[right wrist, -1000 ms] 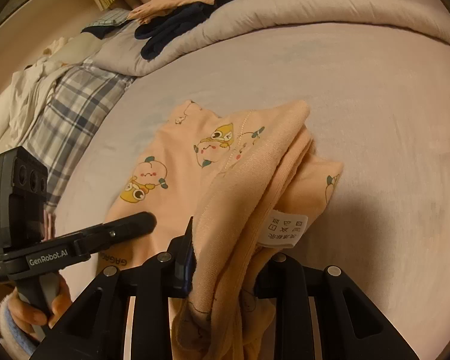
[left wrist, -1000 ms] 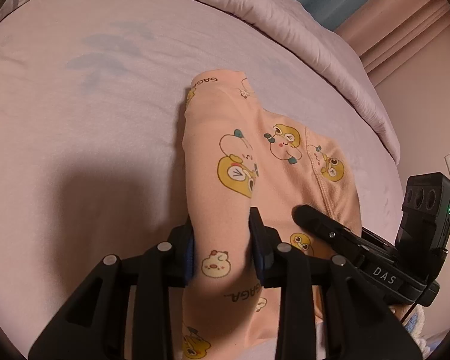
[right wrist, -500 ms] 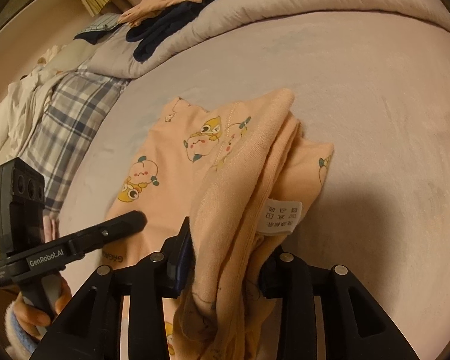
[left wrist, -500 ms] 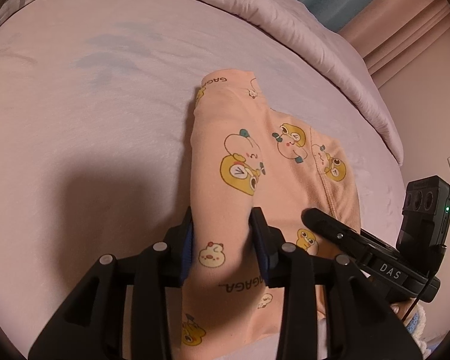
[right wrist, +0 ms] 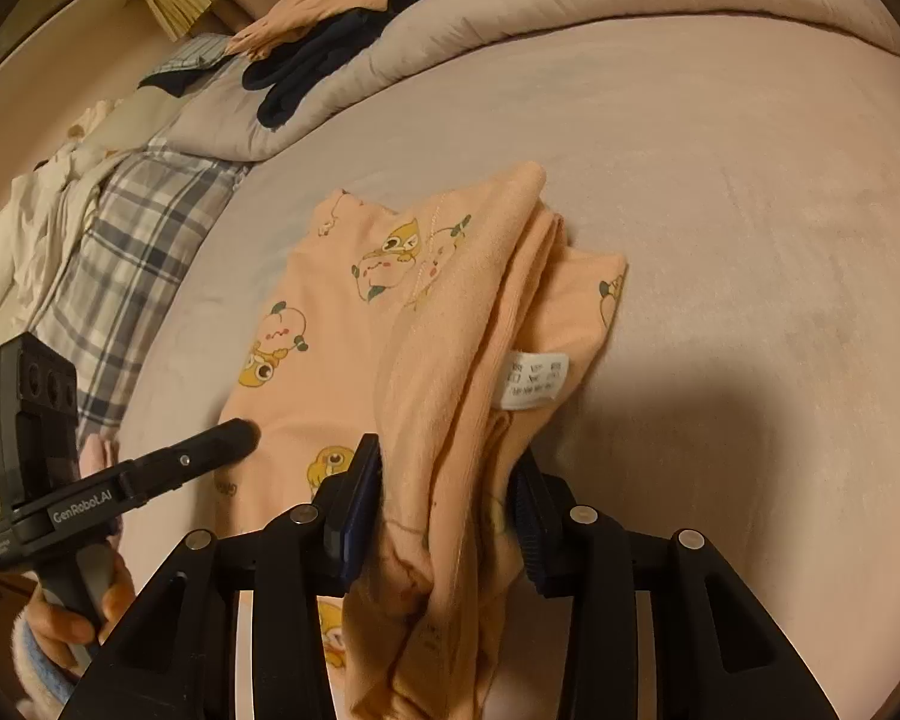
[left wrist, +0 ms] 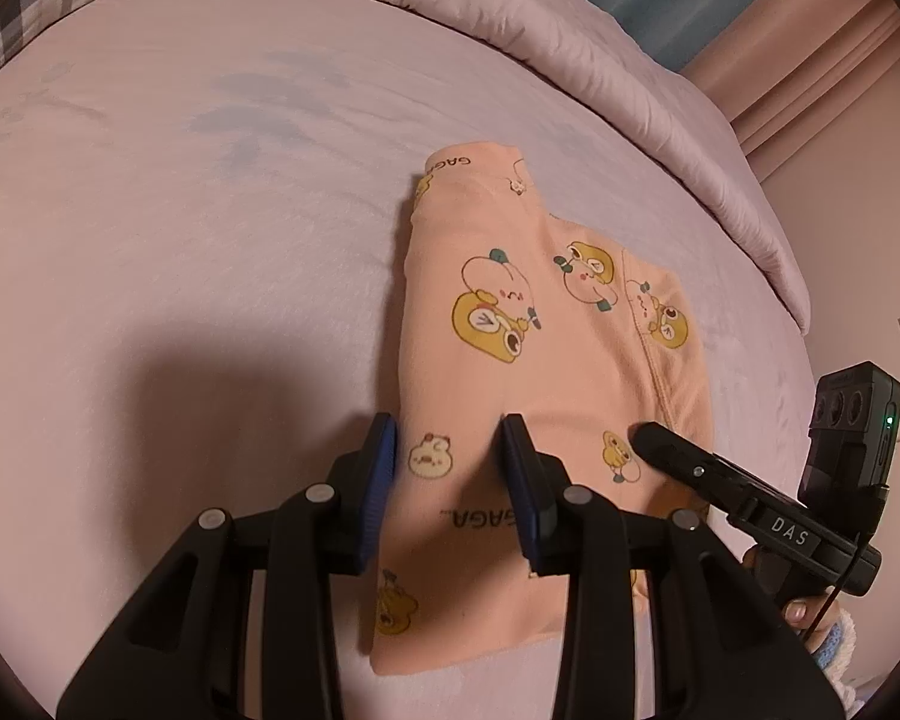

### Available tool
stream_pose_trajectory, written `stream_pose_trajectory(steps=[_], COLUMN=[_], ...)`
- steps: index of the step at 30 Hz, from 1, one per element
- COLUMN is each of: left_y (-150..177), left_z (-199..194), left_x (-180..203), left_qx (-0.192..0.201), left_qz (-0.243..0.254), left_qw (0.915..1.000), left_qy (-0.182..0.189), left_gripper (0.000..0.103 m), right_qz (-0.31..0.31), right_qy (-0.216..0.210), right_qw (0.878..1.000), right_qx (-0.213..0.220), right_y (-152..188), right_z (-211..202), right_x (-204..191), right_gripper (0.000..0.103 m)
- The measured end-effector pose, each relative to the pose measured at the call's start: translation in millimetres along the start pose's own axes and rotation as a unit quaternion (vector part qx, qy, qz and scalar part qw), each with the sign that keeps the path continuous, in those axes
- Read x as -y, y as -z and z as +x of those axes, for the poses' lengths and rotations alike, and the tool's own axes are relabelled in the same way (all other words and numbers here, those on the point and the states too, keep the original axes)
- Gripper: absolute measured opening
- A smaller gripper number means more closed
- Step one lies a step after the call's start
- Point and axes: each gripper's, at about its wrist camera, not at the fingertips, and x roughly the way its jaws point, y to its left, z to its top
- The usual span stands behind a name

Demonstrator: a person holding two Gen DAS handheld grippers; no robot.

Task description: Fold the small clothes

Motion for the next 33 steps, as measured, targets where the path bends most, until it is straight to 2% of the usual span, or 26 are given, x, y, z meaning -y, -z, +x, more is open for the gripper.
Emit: stream_pose_trajectory(steps=[12,20,24,33], left_y=[11.5,20.3,24.0,37.6], left_z=[-4.3,-9.5,-10.1,-10.6], left_x=[-5.7,-6.5,-4.7,-1.8], left_qx=[-0.002,-0.005,-0.006,-0.012], left_qz=[-0.006,-0.001,0.003,0.008], left_qw=[0.9999,0.9999,0.9998,0.9996], left_qy=[-0.008,-0.012,-0.017,-0.023], left_gripper=[0.037,0.037,0.037,0.035], right_qz=[-0.003,-0.009,-0.008,-0.024], right_qy=[0.018,0.01,0.006,0.023], right_qw=[1.0,1.0,1.0,0.999], right_qx=[-0.006,-0.006,-0.011,-0.03], right_y=[4.9,11.0,14.8,20.8], right_z=[-3.5,-12.0,-12.1,-9.0], right_x=[0.3,-4.9,-3.6,-9.6], right_gripper=[0.043,0.045,0.046,0.046])
